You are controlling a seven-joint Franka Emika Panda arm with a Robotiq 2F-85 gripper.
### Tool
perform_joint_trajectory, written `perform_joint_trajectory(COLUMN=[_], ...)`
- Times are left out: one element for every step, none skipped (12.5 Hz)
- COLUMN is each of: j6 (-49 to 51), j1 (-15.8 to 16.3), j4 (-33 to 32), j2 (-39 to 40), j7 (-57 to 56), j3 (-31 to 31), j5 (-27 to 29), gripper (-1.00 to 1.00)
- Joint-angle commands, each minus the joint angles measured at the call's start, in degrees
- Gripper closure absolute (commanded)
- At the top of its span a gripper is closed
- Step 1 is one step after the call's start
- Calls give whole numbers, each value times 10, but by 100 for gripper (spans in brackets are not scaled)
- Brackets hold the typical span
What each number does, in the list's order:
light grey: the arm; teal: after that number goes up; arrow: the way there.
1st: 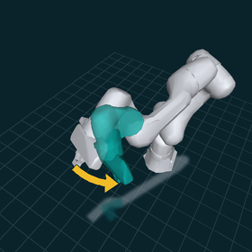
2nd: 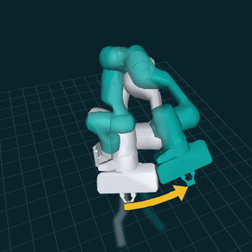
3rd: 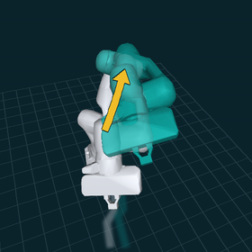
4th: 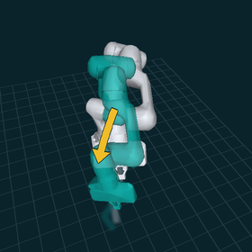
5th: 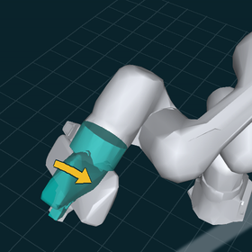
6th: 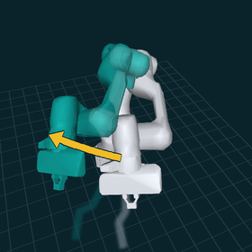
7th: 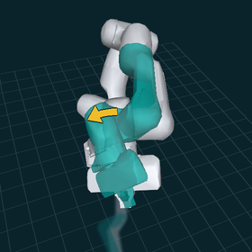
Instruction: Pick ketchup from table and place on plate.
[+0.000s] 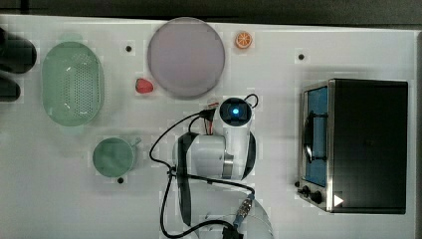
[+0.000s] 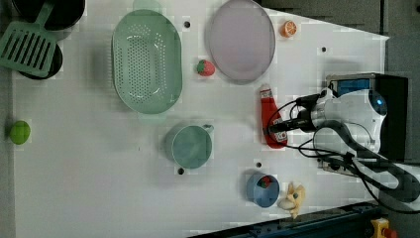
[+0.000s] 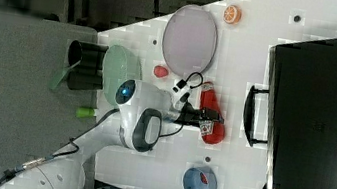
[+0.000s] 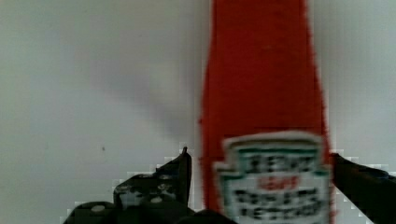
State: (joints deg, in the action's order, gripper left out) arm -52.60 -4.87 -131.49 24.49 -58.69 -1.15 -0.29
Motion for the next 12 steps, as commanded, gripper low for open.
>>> perform_joint_trajectory(j6=[-8,-15,-20,-20,-20,-20,-18,-12,-7,1,12,29], j1=[-3,-3,-4,-4,-3,-3,-3,-3,-3,-3,-3,-2], j4=[14,13,13,13,14,15,15,15,15,15,16,19], j2=[-12,-9,-6,-7,-9,-16,-28,-45,-65,-87,-110,-133], j7=[-16,-16,-16,-16,-16,-16,-16,-16,-16,-16,-13,0], j3=[0,0,0,0,0,0,0,0,0,0,0,-1], j5=[-1,-1,-1,-1,-1,-1,-1,-1,-1,-1,1,4], gripper=[-91,-68,-42,-27,-26,-27,-27,-26,-27,-26,-27,-26])
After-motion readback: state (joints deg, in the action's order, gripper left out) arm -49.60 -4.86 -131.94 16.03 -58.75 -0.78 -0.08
